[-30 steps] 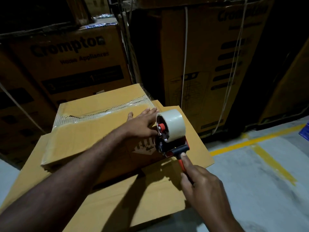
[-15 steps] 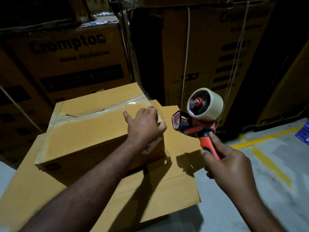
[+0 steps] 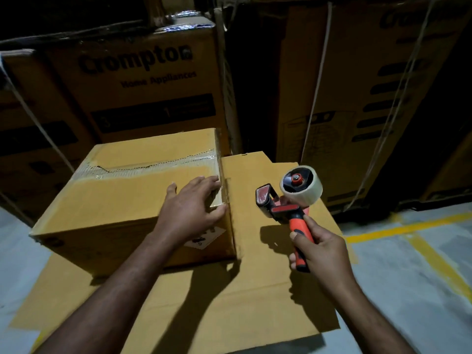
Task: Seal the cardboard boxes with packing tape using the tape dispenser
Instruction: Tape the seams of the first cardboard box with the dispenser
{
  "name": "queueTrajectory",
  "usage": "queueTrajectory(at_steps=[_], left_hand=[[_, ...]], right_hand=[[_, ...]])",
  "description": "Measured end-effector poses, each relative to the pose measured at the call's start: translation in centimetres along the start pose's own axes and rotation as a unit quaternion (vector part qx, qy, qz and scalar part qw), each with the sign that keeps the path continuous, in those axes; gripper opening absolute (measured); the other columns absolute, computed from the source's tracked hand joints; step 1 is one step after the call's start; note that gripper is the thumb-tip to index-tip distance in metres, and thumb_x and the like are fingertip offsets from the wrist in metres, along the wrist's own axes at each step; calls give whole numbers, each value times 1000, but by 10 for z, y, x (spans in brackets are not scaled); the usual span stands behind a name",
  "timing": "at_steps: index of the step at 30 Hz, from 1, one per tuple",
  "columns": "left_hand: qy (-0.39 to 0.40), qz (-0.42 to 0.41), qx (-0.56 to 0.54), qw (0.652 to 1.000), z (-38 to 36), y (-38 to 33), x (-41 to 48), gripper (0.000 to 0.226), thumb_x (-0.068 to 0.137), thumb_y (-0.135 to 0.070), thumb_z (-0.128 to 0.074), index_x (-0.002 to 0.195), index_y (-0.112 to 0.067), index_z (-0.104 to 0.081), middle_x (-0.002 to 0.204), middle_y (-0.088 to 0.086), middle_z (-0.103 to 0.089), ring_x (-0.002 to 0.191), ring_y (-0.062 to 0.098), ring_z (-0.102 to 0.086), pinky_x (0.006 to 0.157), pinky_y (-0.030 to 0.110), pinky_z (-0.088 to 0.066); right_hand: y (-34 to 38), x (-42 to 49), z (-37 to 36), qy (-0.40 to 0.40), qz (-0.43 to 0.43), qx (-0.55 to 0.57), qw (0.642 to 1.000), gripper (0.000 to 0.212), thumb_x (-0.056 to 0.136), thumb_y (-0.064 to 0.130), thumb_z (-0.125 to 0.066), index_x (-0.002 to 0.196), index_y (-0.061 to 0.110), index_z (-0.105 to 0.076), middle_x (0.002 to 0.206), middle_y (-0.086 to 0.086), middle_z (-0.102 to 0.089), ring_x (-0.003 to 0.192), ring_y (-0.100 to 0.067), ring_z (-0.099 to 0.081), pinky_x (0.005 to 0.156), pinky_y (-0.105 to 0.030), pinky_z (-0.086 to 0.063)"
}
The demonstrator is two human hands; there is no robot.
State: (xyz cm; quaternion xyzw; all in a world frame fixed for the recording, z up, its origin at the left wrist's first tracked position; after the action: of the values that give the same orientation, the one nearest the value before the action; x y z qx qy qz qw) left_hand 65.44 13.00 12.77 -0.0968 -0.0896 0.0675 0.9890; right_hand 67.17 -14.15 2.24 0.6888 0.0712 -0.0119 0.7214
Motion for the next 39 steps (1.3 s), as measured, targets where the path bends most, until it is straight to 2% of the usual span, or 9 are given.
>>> queueTrajectory(at_steps=[7,12,19,23,26,28,32,35,39], left_hand=[[-1,23,-37,999,-1,12,3,67,93,-74,-37,151,-40,-34,160,-17,-32,150,5,-21,122,61,1],[-81,58,-68,993,0,7,1,40,100,-57,-42,131,-35,-56,151,-19,-46,147,5,-30,120,66,0],[-94,83,-66,990,-1,11,7,30,96,-40,-52,123,-29,-57,140,-17,-53,143,8,-38,118,69,-4],[-90,74,-48,992,3,19,10,26,93,-36,-54,117,-26,-55,125,-15,-56,132,10,-46,116,69,-12],[-80,63,-18,995,2,18,13,28,91,-35,-52,117,-25,-52,123,-12,-55,126,13,-46,115,68,-15],[-83,45,-11,995,1,19,14,27,91,-38,-51,115,-25,-52,128,-11,-54,126,14,-46,114,66,-21],[-103,-11,23,994,-1,18,11,39,93,-57,-43,111,-26,-58,135,-9,-56,128,16,-49,110,61,-32],[-117,-42,65,990,-6,16,7,52,91,-65,-39,111,-23,-61,133,-3,-58,125,21,-53,104,60,-39],[-155,-54,82,983,-5,10,5,39,92,-50,-52,110,-17,-63,131,4,-61,118,25,-57,94,52,-44]], right_hand=[[-18,26,-58,32,-18,9,999,61,91,14,-67,146,28,-44,96,-13,-68,61,-25,-66,59,-39,-59],[-37,48,-81,14,-42,15,999,59,92,13,-66,145,28,-45,93,-17,-69,61,-25,-65,58,-39,-59],[-74,61,-111,16,-95,8,995,41,98,21,-57,137,34,-50,89,-21,-66,63,-26,-68,60,-48,-61],[-87,56,-124,54,-96,-160,981,58,98,31,-57,149,35,-32,107,-4,-61,76,-21,-69,51,-32,-59],[-93,52,-134,105,-107,-211,966,64,96,33,-58,151,35,-25,105,-2,-59,74,-22,-70,54,-37,-60],[-85,58,-132,118,-87,-320,936,62,95,42,-56,149,32,-28,108,-1,-62,79,-20,-69,61,-35,-60],[-51,68,-120,98,-20,-564,820,50,89,61,-52,131,33,-53,97,8,-67,82,-11,-63,70,-29,-53],[-21,72,-114,66,-2,-490,869,37,91,54,-56,124,39,-59,86,11,-66,73,-5,-62,63,-26,-53],[32,67,-114,4,69,-334,940,37,95,44,-57,127,29,-64,104,9,-71,86,-1,-64,70,-22,-55]])
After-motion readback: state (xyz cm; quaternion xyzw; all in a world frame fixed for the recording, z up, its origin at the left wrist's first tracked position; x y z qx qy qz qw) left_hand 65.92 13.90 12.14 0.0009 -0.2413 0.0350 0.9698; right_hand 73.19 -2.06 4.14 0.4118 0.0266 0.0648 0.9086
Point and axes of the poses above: each hand's wrist, its own x-axis towards the middle knuckle, its own z-axis out of the back of the hand, y = z × x, the point moved 10 cm from there along x, towards the middle knuckle
